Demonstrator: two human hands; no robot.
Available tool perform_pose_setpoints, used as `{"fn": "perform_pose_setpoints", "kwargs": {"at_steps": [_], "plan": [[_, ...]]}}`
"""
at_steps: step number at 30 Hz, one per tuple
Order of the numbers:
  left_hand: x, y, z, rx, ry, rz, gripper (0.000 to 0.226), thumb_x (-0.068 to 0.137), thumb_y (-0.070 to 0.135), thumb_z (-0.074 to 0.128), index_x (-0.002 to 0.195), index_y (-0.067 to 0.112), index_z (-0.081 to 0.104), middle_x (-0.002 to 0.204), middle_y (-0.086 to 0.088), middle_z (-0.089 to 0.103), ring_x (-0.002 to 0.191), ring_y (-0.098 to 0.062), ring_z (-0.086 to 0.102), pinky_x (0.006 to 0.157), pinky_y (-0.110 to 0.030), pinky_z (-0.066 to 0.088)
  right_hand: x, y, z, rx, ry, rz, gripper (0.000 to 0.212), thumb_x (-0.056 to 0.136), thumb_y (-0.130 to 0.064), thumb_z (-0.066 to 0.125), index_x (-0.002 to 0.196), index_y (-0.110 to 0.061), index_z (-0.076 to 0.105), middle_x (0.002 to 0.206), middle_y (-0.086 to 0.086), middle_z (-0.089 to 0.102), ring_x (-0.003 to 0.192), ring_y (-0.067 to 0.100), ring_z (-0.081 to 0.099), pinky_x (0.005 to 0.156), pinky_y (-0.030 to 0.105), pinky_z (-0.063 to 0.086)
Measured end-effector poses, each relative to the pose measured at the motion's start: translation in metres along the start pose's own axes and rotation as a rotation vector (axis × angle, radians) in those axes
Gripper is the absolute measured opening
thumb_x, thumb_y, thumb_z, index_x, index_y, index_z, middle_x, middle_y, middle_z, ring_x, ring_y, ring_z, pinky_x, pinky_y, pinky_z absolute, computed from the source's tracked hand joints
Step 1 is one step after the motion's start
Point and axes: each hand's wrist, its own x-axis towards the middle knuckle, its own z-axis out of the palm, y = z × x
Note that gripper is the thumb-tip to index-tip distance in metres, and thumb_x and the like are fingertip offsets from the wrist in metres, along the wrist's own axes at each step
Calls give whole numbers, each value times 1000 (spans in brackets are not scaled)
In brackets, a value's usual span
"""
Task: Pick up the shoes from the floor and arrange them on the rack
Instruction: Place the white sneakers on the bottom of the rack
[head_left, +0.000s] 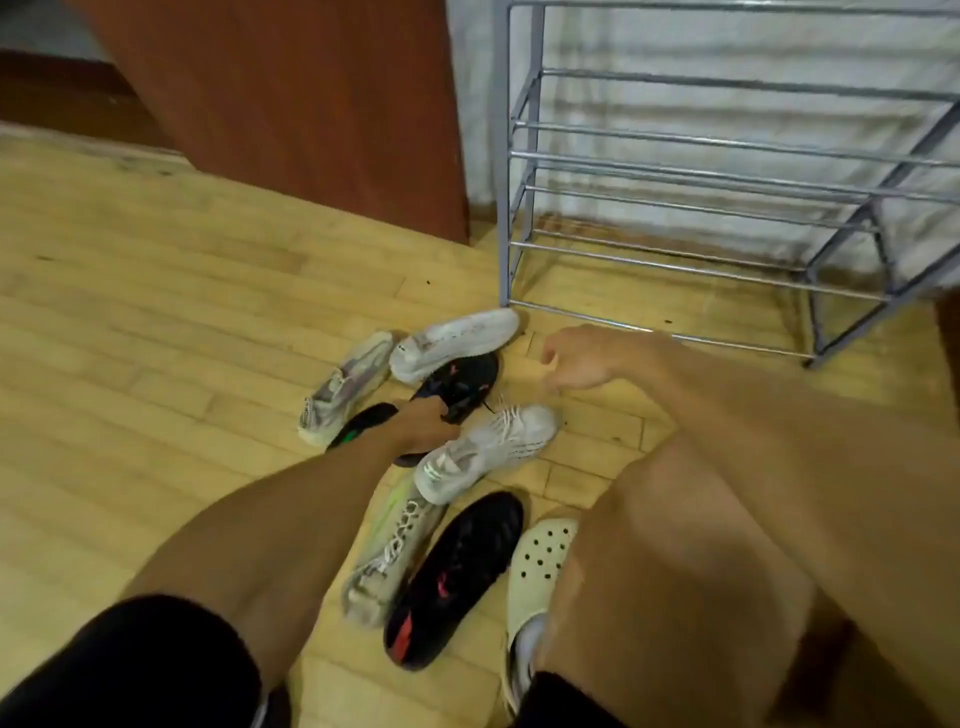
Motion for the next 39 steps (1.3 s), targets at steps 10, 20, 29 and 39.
{"fn": "perform_pose_setpoints", "kwargs": {"at_steps": [10,20,29,39], "plan": [[41,-45,69,-64,-121,-332,60,98,30,43,148,6,20,155,-20,11,134,-42,31,95,-42,39,38,21,37,-23,-187,19,52,90,-42,58,135,-16,50,133,8,53,118,29,54,100,40,47],[69,-28,63,-259,-220,-469,27,75,16,65,64,14,41,71,-11,42,55,-24,42,48,-28,35,70,38,26,83,-199,-20,46,92,-40,57,131,-16,56,132,6,57,117,25,55,99,38,48],[41,2,10,-515,-175,-345,38,79,14,73,55,10,43,49,-6,35,43,-19,36,47,-27,35,40,43,-17,193,-37,40,37,92,-39,58,119,-13,62,106,3,62,94,19,59,85,32,49],[-31,161,-88,-577,47,133,18,79,13,74,93,3,68,82,-9,64,69,-22,58,64,-30,53,-79,106,-48,589,114,163,56,93,-52,48,132,-13,50,118,9,60,104,24,62,93,37,51]]}}
